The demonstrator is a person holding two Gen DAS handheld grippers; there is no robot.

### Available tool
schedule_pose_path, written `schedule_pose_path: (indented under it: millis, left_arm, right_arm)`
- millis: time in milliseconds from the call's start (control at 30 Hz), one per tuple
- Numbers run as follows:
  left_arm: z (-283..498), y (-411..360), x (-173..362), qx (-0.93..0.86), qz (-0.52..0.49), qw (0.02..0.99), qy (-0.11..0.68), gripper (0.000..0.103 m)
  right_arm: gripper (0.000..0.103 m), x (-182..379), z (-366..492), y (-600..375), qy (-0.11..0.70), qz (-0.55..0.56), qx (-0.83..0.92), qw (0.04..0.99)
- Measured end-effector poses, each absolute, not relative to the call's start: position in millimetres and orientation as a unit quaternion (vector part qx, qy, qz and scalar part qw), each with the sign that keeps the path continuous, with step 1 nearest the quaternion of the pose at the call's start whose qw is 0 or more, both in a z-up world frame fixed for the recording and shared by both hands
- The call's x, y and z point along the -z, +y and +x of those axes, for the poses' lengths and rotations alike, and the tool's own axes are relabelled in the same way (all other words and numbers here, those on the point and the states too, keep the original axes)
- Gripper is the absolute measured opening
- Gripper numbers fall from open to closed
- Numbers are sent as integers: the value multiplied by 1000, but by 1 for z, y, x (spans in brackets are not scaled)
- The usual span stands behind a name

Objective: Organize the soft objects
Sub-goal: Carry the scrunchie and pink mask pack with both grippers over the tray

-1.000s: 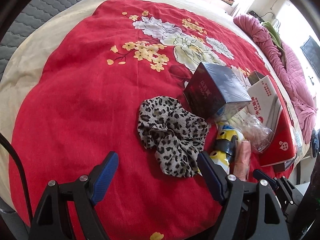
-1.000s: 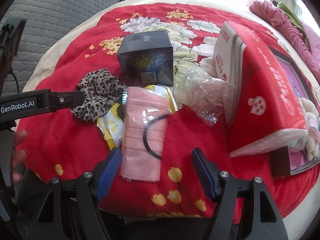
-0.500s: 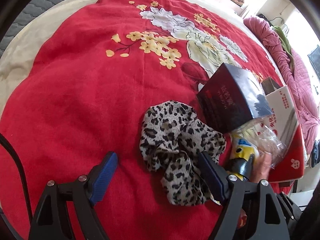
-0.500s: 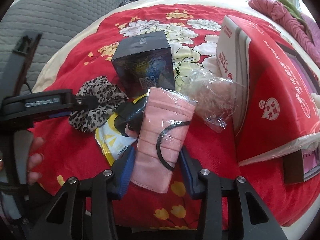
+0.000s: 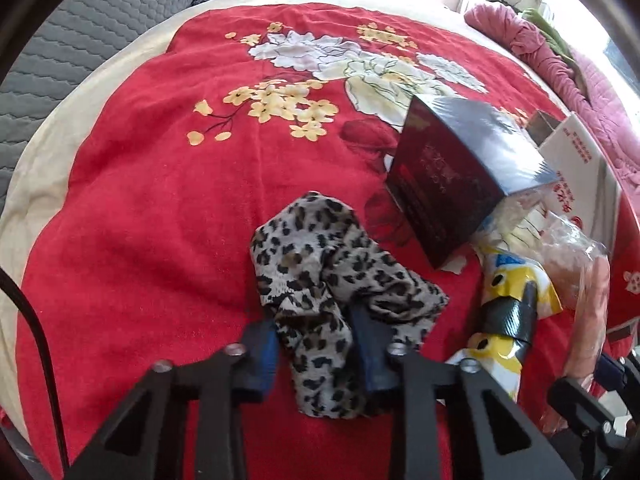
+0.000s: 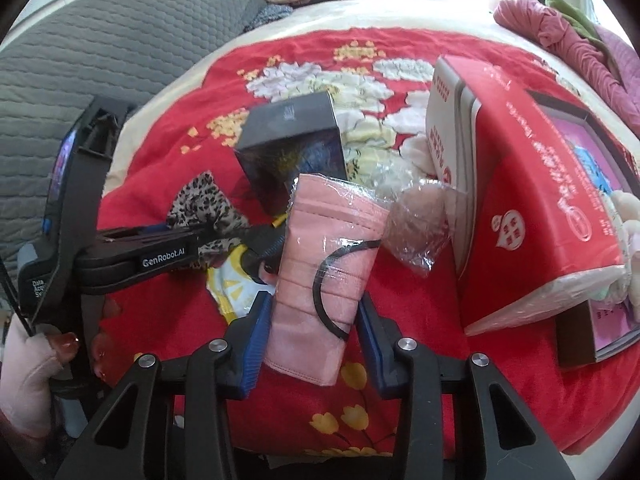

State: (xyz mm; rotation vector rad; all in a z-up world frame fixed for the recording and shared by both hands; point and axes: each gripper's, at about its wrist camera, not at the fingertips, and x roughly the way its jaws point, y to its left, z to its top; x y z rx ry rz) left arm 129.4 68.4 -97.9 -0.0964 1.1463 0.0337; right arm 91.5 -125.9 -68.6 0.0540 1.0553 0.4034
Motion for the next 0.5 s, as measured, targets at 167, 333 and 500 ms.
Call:
schedule_pose_path:
  millis: [167,333,500]
  left_arm:
    - [119,74,91,-5,-81,839,537,10]
    - [108,70,83,8,-99,835,541,9]
    - [92,52,57,23,-76,850,521,8]
  right_arm:
    - [43,63,87,-130,493,33,-193,848]
    - [43,56,81,-130,488,30,-197,849]
    - [43,38,73,-131,470,25,-201,859]
